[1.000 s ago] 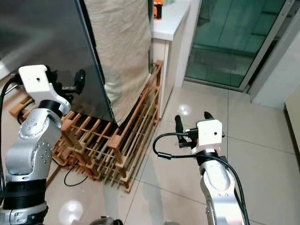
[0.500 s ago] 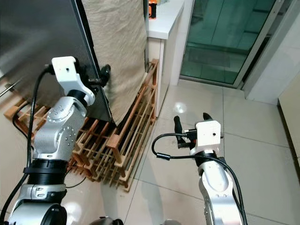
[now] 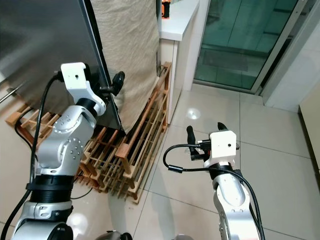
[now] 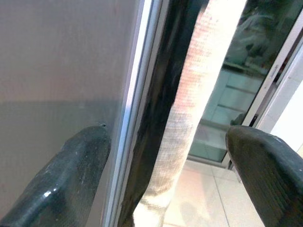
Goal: Restocking fridge
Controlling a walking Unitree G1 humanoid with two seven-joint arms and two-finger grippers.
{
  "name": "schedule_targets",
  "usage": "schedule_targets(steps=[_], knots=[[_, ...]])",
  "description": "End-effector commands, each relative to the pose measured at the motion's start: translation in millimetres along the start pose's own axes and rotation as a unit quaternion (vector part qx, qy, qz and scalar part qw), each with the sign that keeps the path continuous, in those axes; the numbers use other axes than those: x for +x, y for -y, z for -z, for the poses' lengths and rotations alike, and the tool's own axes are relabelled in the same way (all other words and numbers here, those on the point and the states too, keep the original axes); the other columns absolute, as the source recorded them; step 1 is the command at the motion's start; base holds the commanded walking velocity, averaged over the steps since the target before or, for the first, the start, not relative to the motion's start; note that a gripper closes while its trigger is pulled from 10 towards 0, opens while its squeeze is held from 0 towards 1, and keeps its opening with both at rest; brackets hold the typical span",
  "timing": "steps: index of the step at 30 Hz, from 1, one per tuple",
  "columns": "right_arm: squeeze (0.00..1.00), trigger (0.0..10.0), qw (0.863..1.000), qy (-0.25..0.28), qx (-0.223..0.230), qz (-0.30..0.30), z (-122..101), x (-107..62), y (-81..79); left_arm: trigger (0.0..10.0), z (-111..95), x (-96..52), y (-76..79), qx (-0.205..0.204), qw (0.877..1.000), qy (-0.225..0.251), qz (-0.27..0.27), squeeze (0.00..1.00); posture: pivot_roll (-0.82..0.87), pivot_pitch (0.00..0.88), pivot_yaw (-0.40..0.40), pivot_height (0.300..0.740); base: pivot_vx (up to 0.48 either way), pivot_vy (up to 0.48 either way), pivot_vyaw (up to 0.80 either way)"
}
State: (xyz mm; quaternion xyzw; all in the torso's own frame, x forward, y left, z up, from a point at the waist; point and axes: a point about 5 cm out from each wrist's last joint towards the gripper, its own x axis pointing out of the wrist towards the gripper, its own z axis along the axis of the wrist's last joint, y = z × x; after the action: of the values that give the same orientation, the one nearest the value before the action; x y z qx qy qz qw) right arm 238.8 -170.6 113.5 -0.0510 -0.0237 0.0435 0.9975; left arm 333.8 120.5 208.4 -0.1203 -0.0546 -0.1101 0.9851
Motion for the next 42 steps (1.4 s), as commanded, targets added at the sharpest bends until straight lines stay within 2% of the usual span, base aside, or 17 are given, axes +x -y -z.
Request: schedule_targets(steps=[1, 2, 11, 23, 31, 33, 34, 36, 38, 42], knots=[[0.00, 10.0, 1.000, -0.003, -0.007, 0.006, 1.7, -2.3, 2.9, 10.0, 2.2, -4.1, 0.4, 0.002, 1.000, -0.006, 0.007, 0.00, -0.18, 0.066, 0.058, 0.740, 0.000, 0.000, 0.00], [0.00, 10.0, 1.000, -0.005, -0.007, 0.005, 2.4, -2.7, 2.5, 10.0, 8.5, -6.1, 0.4, 0.000, 1.000, -0.018, 0.010, 0.00, -0.18, 0.067, 0.057, 0.740, 0.000, 0.000, 0.00], [0.00, 10.0, 1.000, -0.007, -0.011, 0.004, 2.0, -0.4, 5.1, 10.0, 11.8, -6.5, 6.6, -0.018, 0.999, -0.026, 0.023, 0.00, -0.18, 0.069, 0.045, 0.740, 0.000, 0.000, 0.00], [0.00, 10.0, 1.000, -0.003, -0.013, 0.009, 0.2, 2.6, 7.8, 10.0, 19.9, 4.9, 0.7, -0.024, 0.999, -0.027, 0.005, 0.00, -0.19, 0.067, 0.045, 0.740, 0.000, 0.000, 0.00], [0.00, 10.0, 1.000, -0.003, -0.013, 0.009, 0.1, 2.8, 7.2, 10.0, 17.0, 23.6, 1.8, -0.026, 1.000, -0.005, -0.010, 0.00, -0.19, 0.068, 0.044, 0.740, 0.000, 0.000, 0.00], [0.00, 10.0, 1.000, -0.002, -0.013, 0.009, -0.8, 3.6, 7.1, 10.0, 15.9, 32.1, 4.0, -0.052, 0.998, 0.000, -0.024, 0.00, -0.21, 0.065, 0.043, 0.740, 0.000, 0.000, 0.00], [0.00, 10.0, 1.000, -0.002, -0.013, 0.009, -0.8, 3.6, 7.1, 10.0, 15.9, 32.1, 4.0, -0.052, 0.998, 0.000, -0.024, 0.00, -0.21, 0.065, 0.043, 0.740, 0.000, 0.000, 0.00], [0.00, 10.0, 1.000, -0.001, -0.014, 0.010, -1.5, 3.9, 7.0, 10.0, 14.8, 37.9, 9.0, -0.076, 0.997, -0.001, -0.023, 0.00, -0.21, 0.066, 0.045, 0.740, 0.000, 0.000, 0.00], [0.00, 10.0, 1.000, 0.000, -0.014, 0.011, -2.1, 3.9, 7.2, 10.0, 13.7, 41.7, 14.3, -0.084, 0.996, -0.001, -0.015, 0.00, -0.22, 0.065, 0.048, 0.740, 0.000, 0.000, 0.00], [0.00, 10.0, 1.000, 0.000, -0.015, 0.016, -2.5, 2.4, 9.3, 10.0, 12.1, 46.0, 24.4, -0.071, 0.997, 0.010, 0.009, 0.00, -0.23, 0.067, 0.050, 0.740, 0.000, 0.000, 0.00]])
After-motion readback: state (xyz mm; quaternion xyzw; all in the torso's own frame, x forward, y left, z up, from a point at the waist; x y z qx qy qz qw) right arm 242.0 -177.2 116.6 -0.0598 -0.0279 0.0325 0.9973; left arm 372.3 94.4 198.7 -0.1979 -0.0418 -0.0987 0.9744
